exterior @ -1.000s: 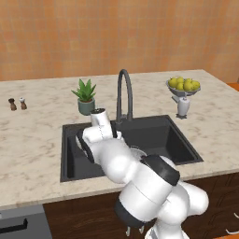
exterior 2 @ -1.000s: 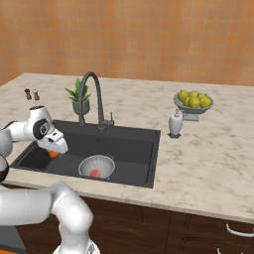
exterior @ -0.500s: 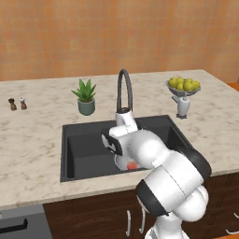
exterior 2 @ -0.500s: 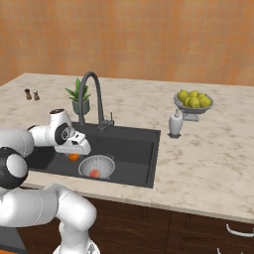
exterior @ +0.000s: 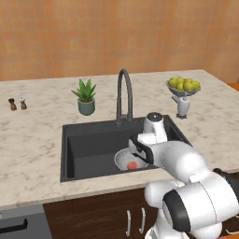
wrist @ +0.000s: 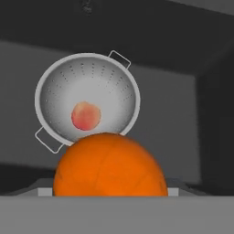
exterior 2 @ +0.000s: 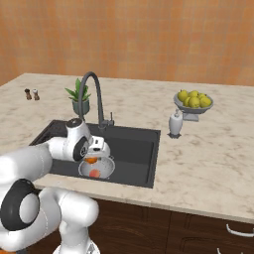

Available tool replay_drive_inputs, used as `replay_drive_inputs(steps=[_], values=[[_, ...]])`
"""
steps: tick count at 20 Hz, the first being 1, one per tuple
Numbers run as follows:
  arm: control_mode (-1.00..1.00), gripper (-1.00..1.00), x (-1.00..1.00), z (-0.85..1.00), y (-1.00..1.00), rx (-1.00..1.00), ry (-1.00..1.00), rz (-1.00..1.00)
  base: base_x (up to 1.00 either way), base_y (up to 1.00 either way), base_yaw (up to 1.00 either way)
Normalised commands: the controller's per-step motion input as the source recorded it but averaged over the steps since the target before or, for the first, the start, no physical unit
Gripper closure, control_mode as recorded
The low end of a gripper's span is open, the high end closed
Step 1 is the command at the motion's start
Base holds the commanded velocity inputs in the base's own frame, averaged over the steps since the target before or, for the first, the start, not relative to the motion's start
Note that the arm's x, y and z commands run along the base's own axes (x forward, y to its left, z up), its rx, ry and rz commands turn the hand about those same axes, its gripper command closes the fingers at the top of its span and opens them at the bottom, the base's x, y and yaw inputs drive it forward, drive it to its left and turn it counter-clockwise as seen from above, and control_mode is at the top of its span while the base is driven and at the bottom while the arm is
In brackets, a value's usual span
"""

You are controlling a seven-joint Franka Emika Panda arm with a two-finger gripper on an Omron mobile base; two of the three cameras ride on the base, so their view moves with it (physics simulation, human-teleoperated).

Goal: Put the colander in the sink, put the peach, orange in the colander, and turn on the sink faucet and pour water over the colander.

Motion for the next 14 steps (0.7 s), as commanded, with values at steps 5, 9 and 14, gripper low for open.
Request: replay_drive_inputs(steps=[5, 9, 14], values=[[-1.00, 1.00, 0.15, 0.07, -0.75, 0.16, -0.05, 0.08, 0.00, 0.00, 0.00], [-1.00, 1.00, 0.63, 0.02, -0.43, 0.35, 0.04, 0.04, 0.00, 0.00, 0.00], [-1.00, 1.00, 0.67, -0.09, -0.13, 0.32, 0.08, 0.00, 0.00, 0.00, 0.00]])
